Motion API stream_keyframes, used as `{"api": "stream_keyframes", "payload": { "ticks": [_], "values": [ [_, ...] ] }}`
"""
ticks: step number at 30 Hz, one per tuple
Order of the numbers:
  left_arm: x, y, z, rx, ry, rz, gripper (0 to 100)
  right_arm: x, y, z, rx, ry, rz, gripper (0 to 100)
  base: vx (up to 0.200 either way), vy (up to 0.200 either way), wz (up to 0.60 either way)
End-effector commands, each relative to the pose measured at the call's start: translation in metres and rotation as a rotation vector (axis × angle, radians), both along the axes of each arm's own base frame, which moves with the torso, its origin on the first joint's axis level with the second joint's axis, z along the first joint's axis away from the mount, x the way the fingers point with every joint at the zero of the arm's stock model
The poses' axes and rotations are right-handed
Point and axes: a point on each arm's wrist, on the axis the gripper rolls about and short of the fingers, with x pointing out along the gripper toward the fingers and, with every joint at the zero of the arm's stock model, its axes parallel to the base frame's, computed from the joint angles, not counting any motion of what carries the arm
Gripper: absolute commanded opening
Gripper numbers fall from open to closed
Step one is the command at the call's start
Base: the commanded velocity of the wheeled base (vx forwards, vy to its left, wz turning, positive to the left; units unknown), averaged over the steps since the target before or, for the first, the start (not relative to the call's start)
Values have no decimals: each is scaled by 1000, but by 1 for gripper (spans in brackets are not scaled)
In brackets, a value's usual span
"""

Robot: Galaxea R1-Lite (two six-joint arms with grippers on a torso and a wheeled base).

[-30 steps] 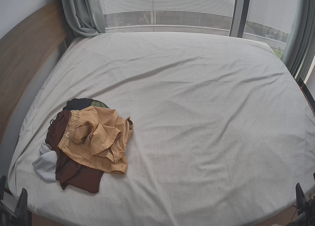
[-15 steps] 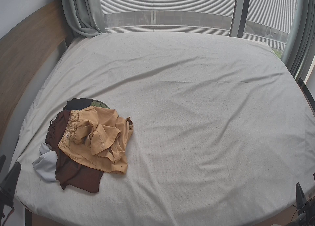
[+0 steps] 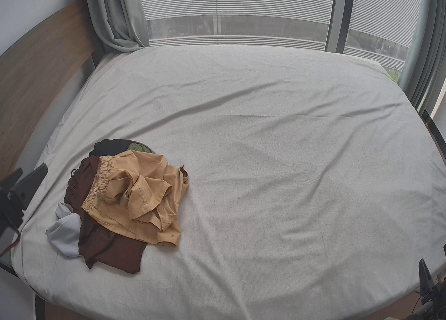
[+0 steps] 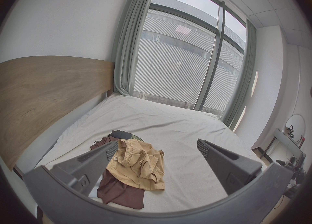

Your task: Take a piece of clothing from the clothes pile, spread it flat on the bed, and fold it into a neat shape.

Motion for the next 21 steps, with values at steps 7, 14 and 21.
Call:
{"api": "stream_keyframes", "payload": {
  "ticks": [7, 14, 21],
  "values": [
    [75, -6, 8, 6, 115, -18, 100, 0, 0, -5, 0, 6, 2, 100, 0, 0, 0],
    [106, -6, -2, -14, 147, -40, 100, 0, 0, -5, 0, 6, 1, 100, 0, 0, 0],
    [137, 0, -22, -25, 183, -56, 100, 0, 0, -5, 0, 6, 2, 100, 0, 0, 0]
  ]
}}
